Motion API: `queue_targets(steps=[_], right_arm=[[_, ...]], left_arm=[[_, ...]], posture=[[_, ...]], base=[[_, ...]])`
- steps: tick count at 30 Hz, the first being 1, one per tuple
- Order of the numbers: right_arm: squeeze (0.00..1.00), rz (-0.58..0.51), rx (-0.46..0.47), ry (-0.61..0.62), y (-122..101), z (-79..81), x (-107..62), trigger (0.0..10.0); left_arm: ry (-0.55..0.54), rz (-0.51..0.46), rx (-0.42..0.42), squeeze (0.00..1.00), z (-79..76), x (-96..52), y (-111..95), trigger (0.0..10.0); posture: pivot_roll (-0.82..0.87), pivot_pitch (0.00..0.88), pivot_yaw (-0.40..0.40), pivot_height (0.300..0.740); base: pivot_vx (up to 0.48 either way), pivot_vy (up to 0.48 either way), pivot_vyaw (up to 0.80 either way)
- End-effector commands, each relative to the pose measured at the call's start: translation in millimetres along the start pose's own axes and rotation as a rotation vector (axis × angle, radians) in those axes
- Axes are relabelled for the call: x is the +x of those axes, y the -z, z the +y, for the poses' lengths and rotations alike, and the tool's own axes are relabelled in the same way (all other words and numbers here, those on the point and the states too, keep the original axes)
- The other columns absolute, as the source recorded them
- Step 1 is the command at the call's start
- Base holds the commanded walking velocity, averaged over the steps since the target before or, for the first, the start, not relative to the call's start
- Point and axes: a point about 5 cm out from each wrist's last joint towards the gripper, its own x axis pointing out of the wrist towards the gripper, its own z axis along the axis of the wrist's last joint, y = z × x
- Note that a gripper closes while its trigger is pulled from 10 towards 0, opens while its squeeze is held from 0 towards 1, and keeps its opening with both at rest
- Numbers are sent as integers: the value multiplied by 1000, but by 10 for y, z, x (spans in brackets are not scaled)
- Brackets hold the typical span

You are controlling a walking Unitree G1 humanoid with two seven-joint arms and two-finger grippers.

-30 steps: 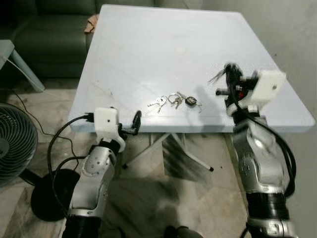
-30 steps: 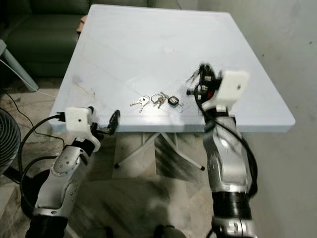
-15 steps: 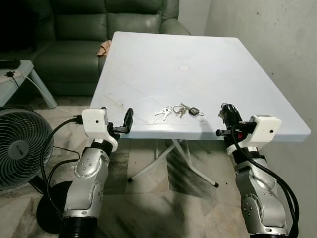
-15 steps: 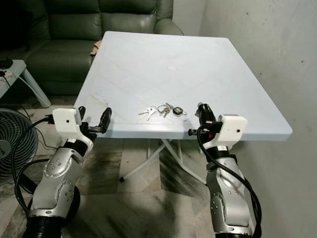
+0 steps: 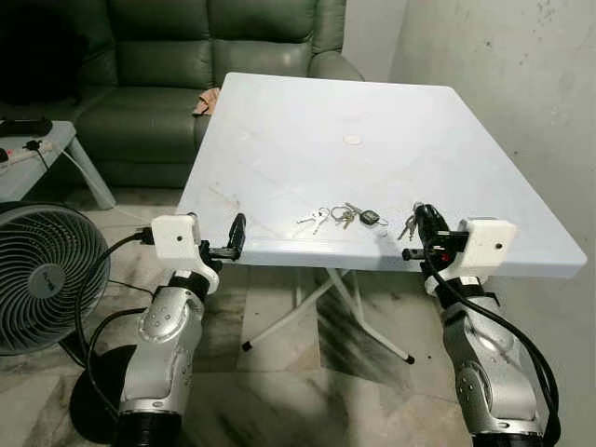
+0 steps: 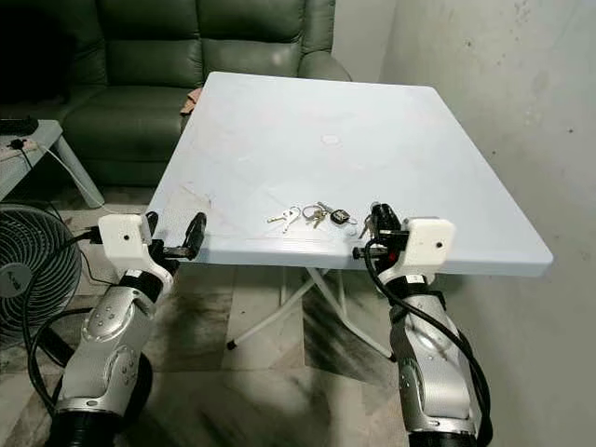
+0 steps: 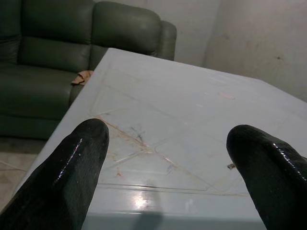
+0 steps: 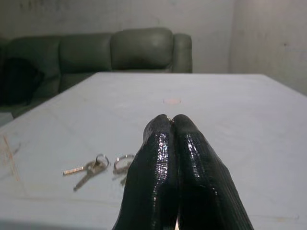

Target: Hang keys on a hook

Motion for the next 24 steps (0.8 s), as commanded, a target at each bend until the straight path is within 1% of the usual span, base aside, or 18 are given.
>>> queue_targets(steps=[1,7,10,12,15,20,22,24], right_arm=[[0,4,-20,6,-16,-7,36,10000],[0,7,-12,15,-4,-10,90,10000],[0,8,-21,16,-2,-12,123,10000],[0,6,-47,16,13,-25,132,10000],[0,8,-65,27,29,-59,129,10000],[0,9,-48,47,35,-99,115,10000],[0,9,-52,45,43,-91,106,10000],[0,9,-51,45,48,-84,101,10000]], left_arm=[[-5,-4,3,0,29,24,-14,10000],[-14,-18,14,0,65,97,-57,10000],[-5,-29,8,0,67,130,-75,10000],[-15,-24,12,0,93,151,-57,10000],[-22,-18,25,0,110,154,-34,10000],[-38,-28,49,0,118,163,-52,10000],[-28,-25,44,0,112,162,-44,10000],[-12,-15,20,0,102,164,-27,10000]], posture=[[21,0,-30,732],[20,0,-25,732],[17,0,-23,732],[15,0,-21,732],[12,0,-19,732],[8,0,-13,732],[6,0,-12,732],[5,0,-11,732]], base=[[0,0,-769],[0,0,-780],[0,0,-781],[0,0,-781],[0,0,-781],[0,0,-781],[0,0,-781],[0,0,-781]])
